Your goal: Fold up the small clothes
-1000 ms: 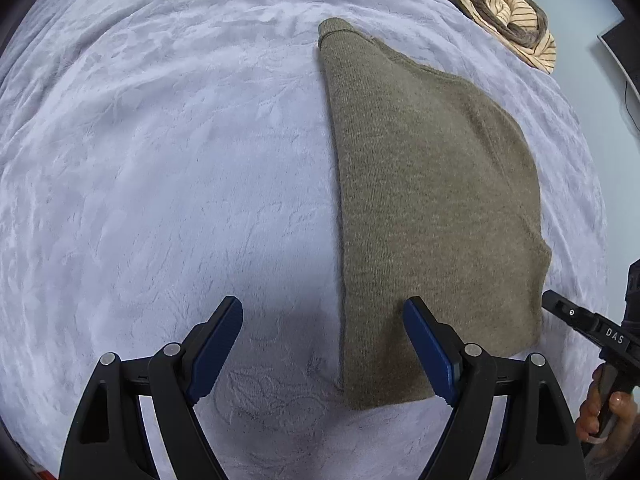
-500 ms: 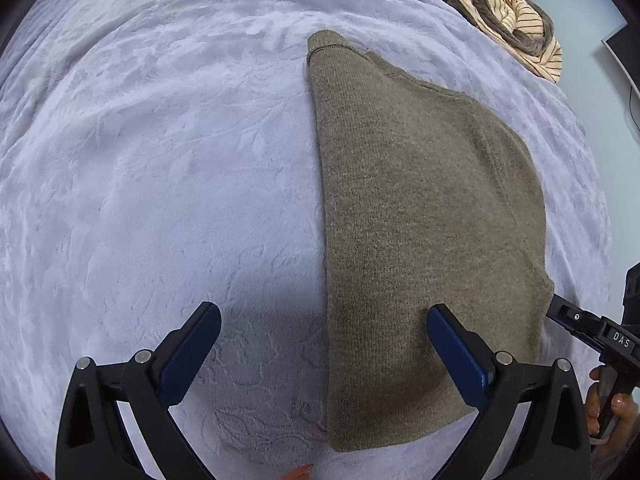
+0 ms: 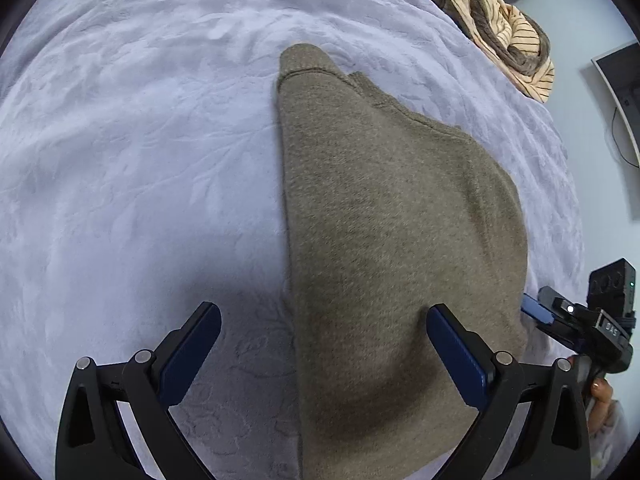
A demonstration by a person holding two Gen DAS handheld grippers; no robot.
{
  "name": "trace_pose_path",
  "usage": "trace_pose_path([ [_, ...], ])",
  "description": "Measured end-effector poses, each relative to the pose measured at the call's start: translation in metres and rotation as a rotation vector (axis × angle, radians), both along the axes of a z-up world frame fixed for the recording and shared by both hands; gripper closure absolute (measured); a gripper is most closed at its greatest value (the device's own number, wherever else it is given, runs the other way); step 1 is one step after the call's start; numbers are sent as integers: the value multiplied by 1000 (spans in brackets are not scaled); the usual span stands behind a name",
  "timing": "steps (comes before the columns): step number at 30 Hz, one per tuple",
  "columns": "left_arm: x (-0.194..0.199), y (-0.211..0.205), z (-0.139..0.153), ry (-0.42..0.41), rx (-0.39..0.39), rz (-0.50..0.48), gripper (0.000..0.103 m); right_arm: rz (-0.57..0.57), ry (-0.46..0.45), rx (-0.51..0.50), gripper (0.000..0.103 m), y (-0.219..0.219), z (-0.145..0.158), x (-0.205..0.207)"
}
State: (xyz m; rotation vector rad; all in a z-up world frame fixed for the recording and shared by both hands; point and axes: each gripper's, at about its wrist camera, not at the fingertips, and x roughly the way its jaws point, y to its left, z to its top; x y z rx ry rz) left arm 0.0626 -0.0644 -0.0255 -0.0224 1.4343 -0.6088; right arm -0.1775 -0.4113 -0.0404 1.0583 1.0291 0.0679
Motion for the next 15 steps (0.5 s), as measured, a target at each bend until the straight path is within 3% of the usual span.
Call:
trace_pose_path([
  [10,4,-46,-23,45,-48,-130,0,214,1,83,41,10,-30,51],
  [15,6,-52,-27,36,-48,-121,0,331,-19,116,41,28,-36,79],
])
